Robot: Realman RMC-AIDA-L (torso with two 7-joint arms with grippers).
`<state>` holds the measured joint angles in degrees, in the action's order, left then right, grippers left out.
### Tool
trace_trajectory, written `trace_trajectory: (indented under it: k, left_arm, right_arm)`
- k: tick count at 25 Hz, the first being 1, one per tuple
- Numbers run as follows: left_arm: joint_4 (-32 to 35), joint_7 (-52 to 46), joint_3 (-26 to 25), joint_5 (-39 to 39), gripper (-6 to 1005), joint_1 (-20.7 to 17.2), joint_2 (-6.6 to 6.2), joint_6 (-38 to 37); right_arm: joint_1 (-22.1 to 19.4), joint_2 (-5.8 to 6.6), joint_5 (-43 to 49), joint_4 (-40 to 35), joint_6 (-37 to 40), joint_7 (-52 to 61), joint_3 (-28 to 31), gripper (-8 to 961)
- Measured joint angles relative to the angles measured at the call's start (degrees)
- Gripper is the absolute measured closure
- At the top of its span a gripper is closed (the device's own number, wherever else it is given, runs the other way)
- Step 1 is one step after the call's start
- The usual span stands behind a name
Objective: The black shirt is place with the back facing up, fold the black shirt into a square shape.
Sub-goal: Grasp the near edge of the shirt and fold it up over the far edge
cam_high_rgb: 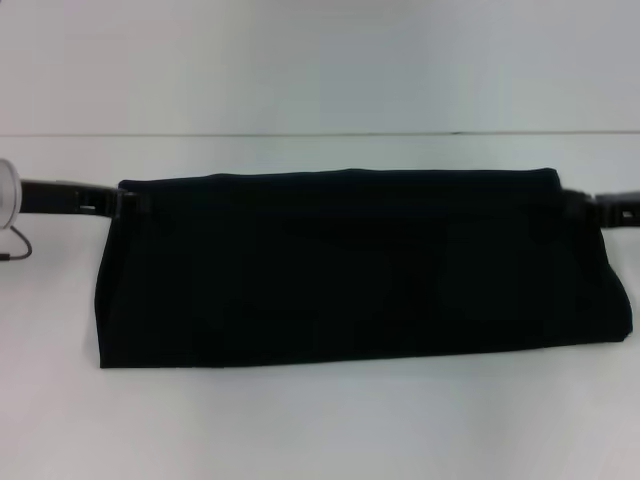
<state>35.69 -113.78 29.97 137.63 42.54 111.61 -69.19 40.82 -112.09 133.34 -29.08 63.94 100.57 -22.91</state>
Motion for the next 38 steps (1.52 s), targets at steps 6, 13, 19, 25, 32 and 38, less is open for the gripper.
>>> trace_trajectory:
  k: [6, 13, 19, 25, 32, 38]
  left_arm:
    - [-0.4, -0.1, 0.7, 0.4, 993, 1.9, -0.15, 4.5]
    - [-1.0, -1.4, 3.1, 0.5, 993, 3.5, -0.31, 9.9]
    - [-2.4, -1.4, 4.2, 0.5, 993, 4.2, -0.06, 13.0]
    - [-4.0, -1.4, 4.6, 0.4, 992, 4.1, 0.20, 15.1]
    - [-5.7, -0.6, 4.6, 0.4, 992, 4.6, 0.34, 17.0]
    - [-6.4, -0.1, 5.1, 0.4, 975, 5.3, 1.50, 20.2]
  right_arm:
    - [4.1, -0.99, 0.0, 1.5, -8.8, 0.0, -0.7, 941]
    - [8.3, -1.24, 0.0, 4.6, -19.0, -0.2, -3.2, 941]
    - [10.5, -2.11, 0.0, 6.4, -25.1, -1.5, -4.7, 940]
    - [11.0, -2.40, -0.2, 7.7, -26.9, -2.5, -4.7, 940]
    - [10.8, -2.96, -2.5, 9.0, -28.7, -5.4, -4.8, 928]
    - [10.6, -3.02, -3.6, 9.6, -31.4, -6.2, -5.4, 853]
